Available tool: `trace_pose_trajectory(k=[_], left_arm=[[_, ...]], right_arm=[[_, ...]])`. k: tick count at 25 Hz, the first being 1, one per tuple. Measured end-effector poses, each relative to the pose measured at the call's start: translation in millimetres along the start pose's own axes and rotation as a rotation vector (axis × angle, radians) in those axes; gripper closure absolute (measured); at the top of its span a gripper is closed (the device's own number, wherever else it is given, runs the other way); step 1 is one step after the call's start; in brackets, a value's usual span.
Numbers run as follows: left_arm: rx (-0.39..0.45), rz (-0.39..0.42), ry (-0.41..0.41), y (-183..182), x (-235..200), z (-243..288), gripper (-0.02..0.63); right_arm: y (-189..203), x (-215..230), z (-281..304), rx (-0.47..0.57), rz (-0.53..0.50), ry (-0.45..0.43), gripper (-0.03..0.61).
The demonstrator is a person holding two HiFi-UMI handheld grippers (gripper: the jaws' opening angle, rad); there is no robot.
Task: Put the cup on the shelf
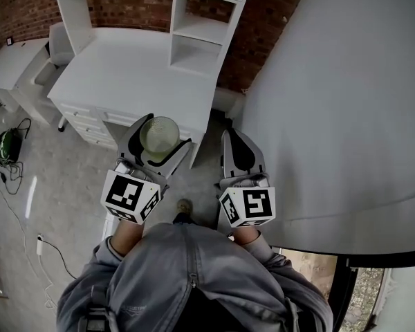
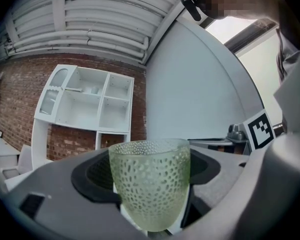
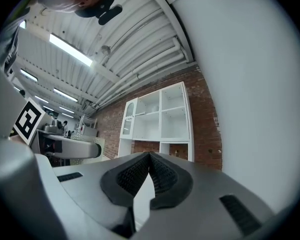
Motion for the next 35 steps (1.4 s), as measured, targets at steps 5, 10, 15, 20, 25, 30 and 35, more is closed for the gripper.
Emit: trace_pose_trajectory(k=[5, 10, 15, 20, 25, 30, 35], left_arm=[[0.002, 0.002, -0.011, -0.6, -26.1, 33.8, 0.221], [0.005, 0.003, -0.016, 3.3, -48.1, 64.8, 0.221], [0.007, 0.005, -0.015, 5.6, -64.3, 91.7, 0.221], [0.008, -0.003, -0.015, 10.4, -71.0, 107.3, 0.221], [0.005, -0.015, -0.027, 12.6, -77.8, 113.2, 0.221], [0.002, -0.014, -0.037, 12.6, -89.2, 117.4, 0.221], [0.002, -0.005, -0.024, 14.8, -107.6, 128.1, 0.221]], right_arm=[[7.2, 18.4, 41.2, -0.011, 0.012, -0.010, 0.551], [14.5, 36.8, 75.0, -0.008, 0.009, -0.009, 0.551], [22.6, 54.3, 99.2, -0.015, 0.015, -0.001, 0.551], [29.1, 66.0, 108.3, -0.023, 0.018, 0.007, 0.551], [33.2, 72.7, 113.7, -0.038, 0.018, 0.013, 0.551], [37.4, 74.0, 122.0, -0.046, 0.031, 0.017, 0.551], [41.3, 70.5, 138.3, -0.035, 0.034, 0.022, 0.551]])
Point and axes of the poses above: the fingertips, and each gripper's own axes: z forward along the fingers, x to its right, y out of its underside, the point moved 7 cm from there along -z, backward along the fingers, and after that the axes turned 15 degrees about y, right-handed, at the moved point
